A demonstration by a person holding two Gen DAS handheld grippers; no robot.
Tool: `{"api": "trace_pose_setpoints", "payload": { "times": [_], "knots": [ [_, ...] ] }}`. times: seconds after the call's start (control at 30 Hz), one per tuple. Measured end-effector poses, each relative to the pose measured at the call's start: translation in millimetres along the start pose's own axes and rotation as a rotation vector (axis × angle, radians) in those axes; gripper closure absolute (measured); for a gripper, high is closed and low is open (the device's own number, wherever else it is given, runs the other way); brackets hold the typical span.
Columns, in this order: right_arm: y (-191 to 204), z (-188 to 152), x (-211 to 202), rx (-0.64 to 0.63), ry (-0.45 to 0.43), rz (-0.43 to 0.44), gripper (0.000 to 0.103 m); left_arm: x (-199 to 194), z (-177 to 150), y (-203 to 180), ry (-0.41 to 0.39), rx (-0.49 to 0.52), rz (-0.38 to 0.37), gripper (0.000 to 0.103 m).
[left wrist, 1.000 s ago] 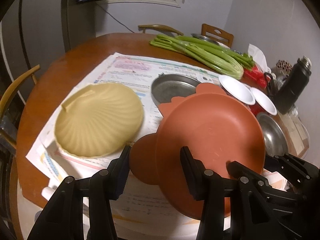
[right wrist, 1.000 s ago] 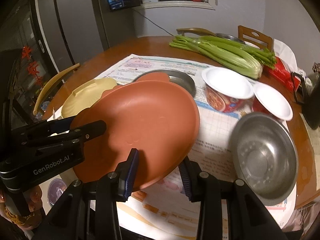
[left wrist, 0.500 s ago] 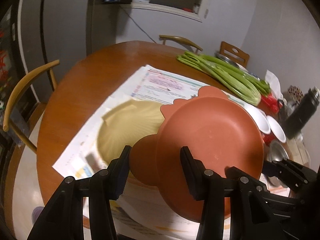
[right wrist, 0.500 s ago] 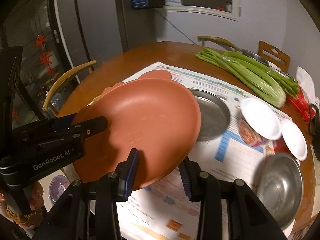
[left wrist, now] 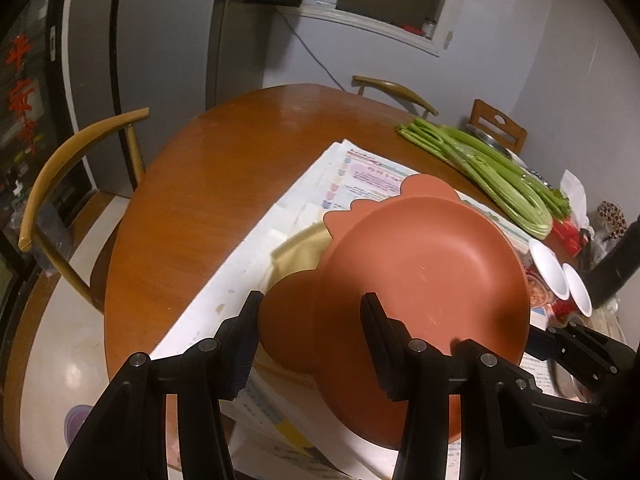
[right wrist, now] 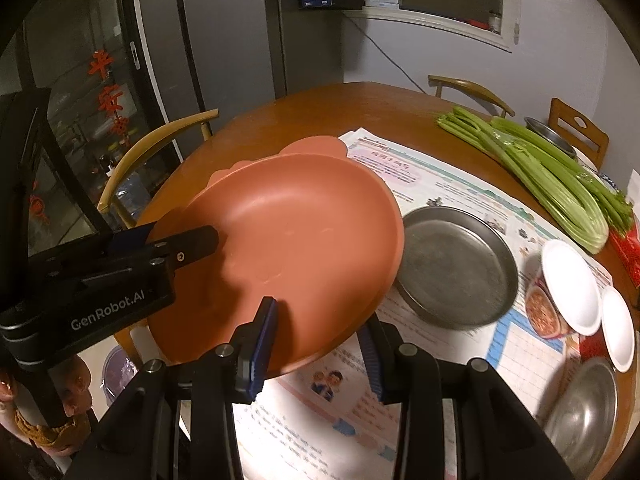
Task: Organize plates and bowls
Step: 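Carry the orange plate with the left tool over the yellow plate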
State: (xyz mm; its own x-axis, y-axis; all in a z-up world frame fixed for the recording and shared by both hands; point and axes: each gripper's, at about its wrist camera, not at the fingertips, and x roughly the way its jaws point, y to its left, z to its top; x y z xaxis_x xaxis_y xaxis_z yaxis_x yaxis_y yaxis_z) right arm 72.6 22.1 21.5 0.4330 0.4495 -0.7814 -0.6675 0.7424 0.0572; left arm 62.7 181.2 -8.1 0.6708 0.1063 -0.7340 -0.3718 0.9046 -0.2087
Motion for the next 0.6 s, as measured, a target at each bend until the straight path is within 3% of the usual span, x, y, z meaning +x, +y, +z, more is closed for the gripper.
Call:
{"api": "trace_pose_setpoints", "payload": {
  "times": [0.6],
  "knots": [
    [6.1,7.3,44.6,0.009,0.055,0.023,0.063,39.6,6.2,18.2,0.047,-0.014,0.038,0.052]
  ]
}}
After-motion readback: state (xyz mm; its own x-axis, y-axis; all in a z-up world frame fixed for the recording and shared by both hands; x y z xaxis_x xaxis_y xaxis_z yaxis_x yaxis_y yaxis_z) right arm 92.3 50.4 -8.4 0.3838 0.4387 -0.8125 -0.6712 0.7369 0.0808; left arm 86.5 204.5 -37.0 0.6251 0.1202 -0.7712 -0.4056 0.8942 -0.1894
